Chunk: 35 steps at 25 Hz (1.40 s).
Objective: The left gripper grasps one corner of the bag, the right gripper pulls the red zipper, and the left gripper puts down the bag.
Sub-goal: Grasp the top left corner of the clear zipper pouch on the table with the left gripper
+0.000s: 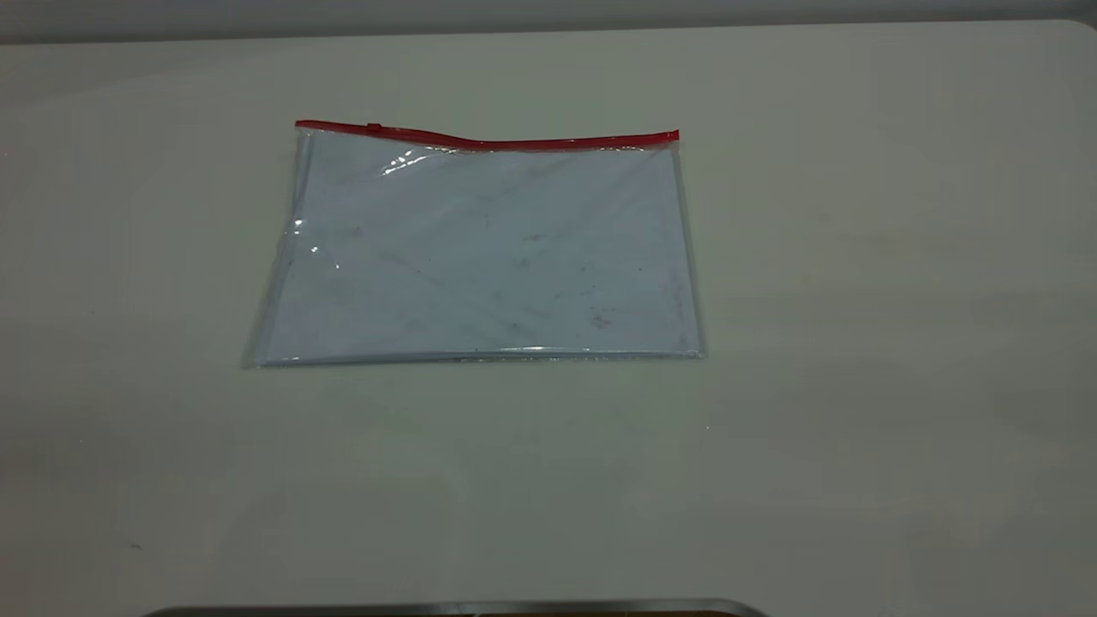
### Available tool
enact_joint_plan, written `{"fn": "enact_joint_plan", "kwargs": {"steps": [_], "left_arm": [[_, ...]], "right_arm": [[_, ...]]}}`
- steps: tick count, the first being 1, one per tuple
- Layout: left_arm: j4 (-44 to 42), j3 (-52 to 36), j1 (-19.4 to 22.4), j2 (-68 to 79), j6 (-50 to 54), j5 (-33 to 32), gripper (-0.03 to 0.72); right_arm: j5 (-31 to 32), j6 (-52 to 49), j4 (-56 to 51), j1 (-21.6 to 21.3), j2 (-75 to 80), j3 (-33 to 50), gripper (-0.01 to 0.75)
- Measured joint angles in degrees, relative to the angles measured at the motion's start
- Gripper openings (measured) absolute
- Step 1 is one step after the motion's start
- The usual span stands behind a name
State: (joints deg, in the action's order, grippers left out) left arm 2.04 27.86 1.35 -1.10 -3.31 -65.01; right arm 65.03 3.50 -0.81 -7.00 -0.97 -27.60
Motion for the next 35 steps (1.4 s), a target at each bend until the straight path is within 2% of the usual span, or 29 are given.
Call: {"fn": "enact_joint_plan", "kwargs": {"steps": [35], "left_arm": [[0.00, 0.00, 0.00, 0.00, 0.05, 0.00, 0.567]], "right_arm": [[0.00, 0.00, -1.43, 0.00, 0.00, 0.00, 0.591]]}}
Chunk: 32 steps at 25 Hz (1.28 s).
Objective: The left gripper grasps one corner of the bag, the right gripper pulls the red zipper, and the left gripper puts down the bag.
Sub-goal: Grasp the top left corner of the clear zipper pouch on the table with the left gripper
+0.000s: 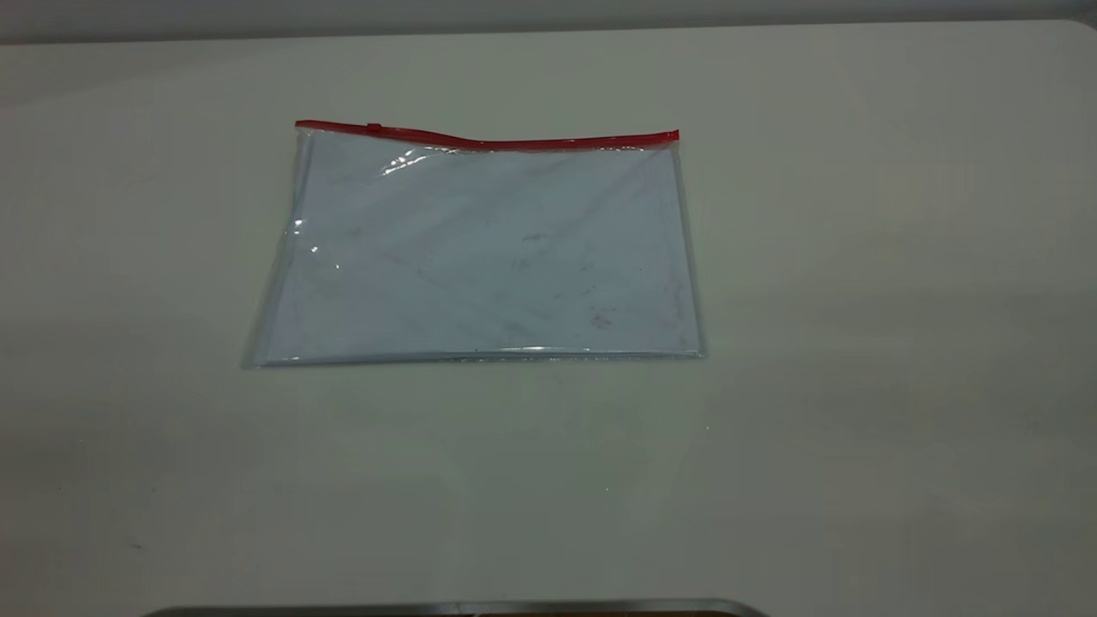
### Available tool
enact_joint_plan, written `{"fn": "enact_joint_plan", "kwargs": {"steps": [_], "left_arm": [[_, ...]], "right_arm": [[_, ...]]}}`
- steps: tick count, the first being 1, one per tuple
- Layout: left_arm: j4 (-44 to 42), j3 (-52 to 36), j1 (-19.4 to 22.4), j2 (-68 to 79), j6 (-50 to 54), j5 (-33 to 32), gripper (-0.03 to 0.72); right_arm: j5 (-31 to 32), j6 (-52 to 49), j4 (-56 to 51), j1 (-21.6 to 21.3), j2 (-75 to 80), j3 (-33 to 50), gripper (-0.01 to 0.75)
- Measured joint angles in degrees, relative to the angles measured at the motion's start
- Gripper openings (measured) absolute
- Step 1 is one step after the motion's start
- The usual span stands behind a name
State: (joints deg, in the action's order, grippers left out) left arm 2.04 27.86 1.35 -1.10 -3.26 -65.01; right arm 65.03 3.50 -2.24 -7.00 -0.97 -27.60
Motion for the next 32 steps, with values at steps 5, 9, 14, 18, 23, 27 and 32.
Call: {"fn": "enact_joint_plan", "kwargs": {"steps": [5, 9, 14, 18, 23, 27, 32], "left_arm": [[0.00, 0.00, 0.00, 0.00, 0.00, 0.00, 0.567], [0.00, 0.59, 0.00, 0.72, 0.00, 0.53, 0.567], [0.00, 3.86, 0.00, 14.12, 0.00, 6.90, 0.567], [0.62, 7.37, 0.00, 30.32, -0.05, 14.63, 0.567], [2.44, 11.76, 0.00, 47.76, -0.95, 24.93, 0.567], [7.37, 13.81, 0.05, 60.18, -5.20, 30.88, 0.567], [15.66, 14.42, 0.05, 73.03, -11.69, 40.93, 0.567]], "right_arm": [[-0.40, 0.16, -4.30, 0.00, 0.00, 0.00, 0.589], [-1.81, 0.54, -7.79, 0.00, 0.22, 0.00, 0.583], [-9.26, 7.09, -17.07, 0.00, 10.26, -0.05, 0.579], [-17.03, 17.97, -22.08, 0.00, 22.25, -0.05, 0.579], [-29.16, 32.25, -32.23, 0.00, 39.58, -0.80, 0.578], [-31.34, 43.20, -43.13, 0.55, 53.89, -4.33, 0.578], [-32.20, 50.61, -50.96, 7.70, 70.53, -11.09, 0.578]]}}
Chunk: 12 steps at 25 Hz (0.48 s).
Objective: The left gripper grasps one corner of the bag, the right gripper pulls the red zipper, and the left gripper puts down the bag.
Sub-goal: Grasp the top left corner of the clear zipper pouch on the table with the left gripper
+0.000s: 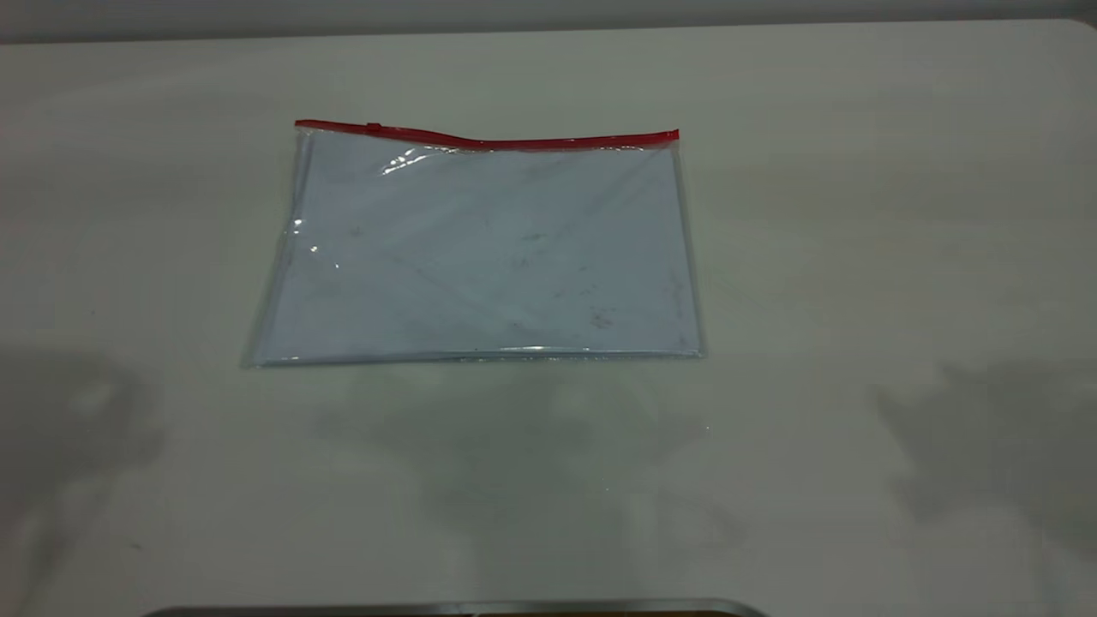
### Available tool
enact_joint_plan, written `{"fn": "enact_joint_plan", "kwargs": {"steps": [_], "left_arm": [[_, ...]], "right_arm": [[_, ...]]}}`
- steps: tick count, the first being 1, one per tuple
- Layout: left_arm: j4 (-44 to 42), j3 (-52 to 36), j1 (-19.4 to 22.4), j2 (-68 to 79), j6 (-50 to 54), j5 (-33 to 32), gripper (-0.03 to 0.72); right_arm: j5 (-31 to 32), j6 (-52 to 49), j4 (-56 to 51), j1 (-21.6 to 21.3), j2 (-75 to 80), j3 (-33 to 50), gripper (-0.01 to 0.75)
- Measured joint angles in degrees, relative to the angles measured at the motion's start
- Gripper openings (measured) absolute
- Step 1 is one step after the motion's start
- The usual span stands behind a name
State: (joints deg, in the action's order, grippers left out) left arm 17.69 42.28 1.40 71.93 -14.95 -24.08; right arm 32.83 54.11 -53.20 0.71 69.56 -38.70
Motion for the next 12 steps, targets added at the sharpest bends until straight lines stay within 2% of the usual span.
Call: {"fn": "enact_joint_plan", "kwargs": {"steps": [3, 6, 12], "left_arm": [[3.98, 1.90, 0.00, 7.78, -3.18, 3.56, 0.567], [6.70, 6.66, 0.00, 16.47, -7.57, 4.21, 0.567], [9.20, 22.09, 0.05, 35.14, -13.28, 2.06, 0.567]], "right_arm": [[-1.88, 0.50, -1.25, 6.74, 8.74, -4.45, 0.578], [-3.08, 0.61, -1.47, 11.88, 16.53, -9.35, 0.578], [-3.62, 0.62, -2.00, 17.18, 27.95, -17.57, 0.578]]}}
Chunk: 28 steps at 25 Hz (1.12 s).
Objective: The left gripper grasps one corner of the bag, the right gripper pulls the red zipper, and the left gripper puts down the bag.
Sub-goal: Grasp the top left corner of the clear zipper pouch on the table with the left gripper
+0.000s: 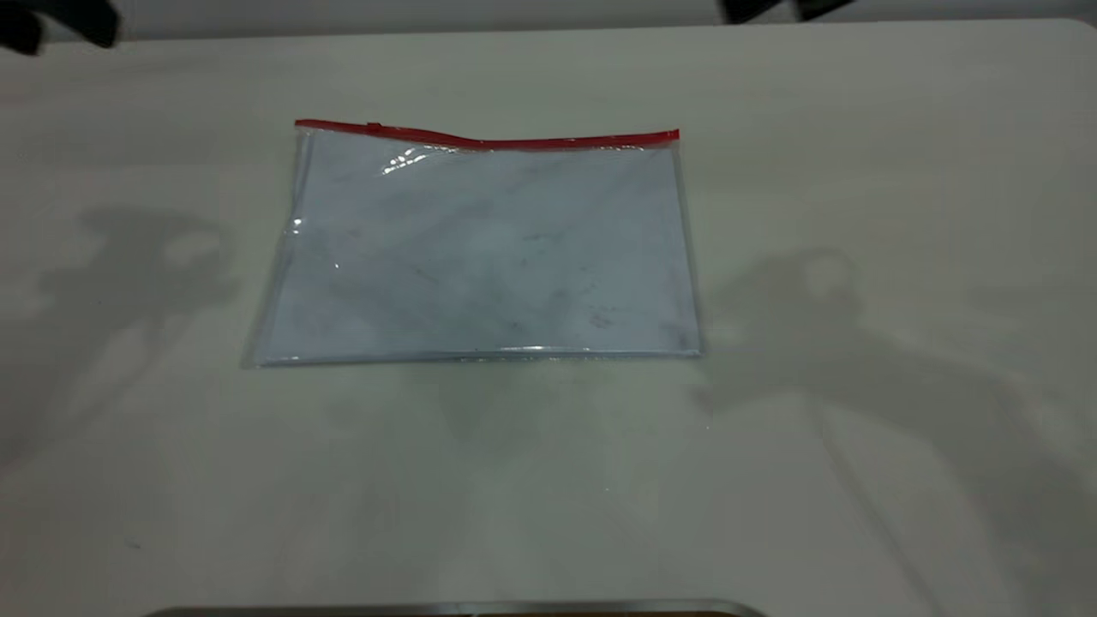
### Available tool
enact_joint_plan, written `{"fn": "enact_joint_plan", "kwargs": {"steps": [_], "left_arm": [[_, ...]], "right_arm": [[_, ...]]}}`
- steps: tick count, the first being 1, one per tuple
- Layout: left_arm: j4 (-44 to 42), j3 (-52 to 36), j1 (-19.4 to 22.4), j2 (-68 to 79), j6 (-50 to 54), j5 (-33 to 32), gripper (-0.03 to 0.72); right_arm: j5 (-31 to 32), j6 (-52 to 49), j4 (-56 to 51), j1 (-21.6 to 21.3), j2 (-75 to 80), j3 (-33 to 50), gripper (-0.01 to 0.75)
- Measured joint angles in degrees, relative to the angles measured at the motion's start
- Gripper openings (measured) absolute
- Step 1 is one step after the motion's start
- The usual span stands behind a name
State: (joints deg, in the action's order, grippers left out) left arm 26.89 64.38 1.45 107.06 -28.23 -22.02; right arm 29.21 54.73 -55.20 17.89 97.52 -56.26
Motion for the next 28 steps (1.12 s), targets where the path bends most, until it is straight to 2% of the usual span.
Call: {"fn": "enact_joint_plan", "kwargs": {"steps": [9, 16, 22, 28], "left_arm": [[1.49, 21.62, 0.00, 23.24, -5.33, -8.15, 0.567], [12.28, 35.05, 0.05, 35.77, -17.59, -14.14, 0.567], [15.85, 39.96, 0.37, 41.62, -21.32, -16.11, 0.567], [27.76, 40.51, 0.60, 44.92, -30.31, -17.96, 0.567]], "right_arm": [[-0.71, 0.41, -1.01, 1.01, 6.83, -4.50, 0.578], [-1.00, 0.53, -1.15, 1.01, 6.95, -4.50, 0.578], [-1.05, 0.53, -1.26, 1.01, 6.96, -4.50, 0.578], [-1.05, 0.53, -1.49, 1.01, 6.96, -4.50, 0.578]]}}
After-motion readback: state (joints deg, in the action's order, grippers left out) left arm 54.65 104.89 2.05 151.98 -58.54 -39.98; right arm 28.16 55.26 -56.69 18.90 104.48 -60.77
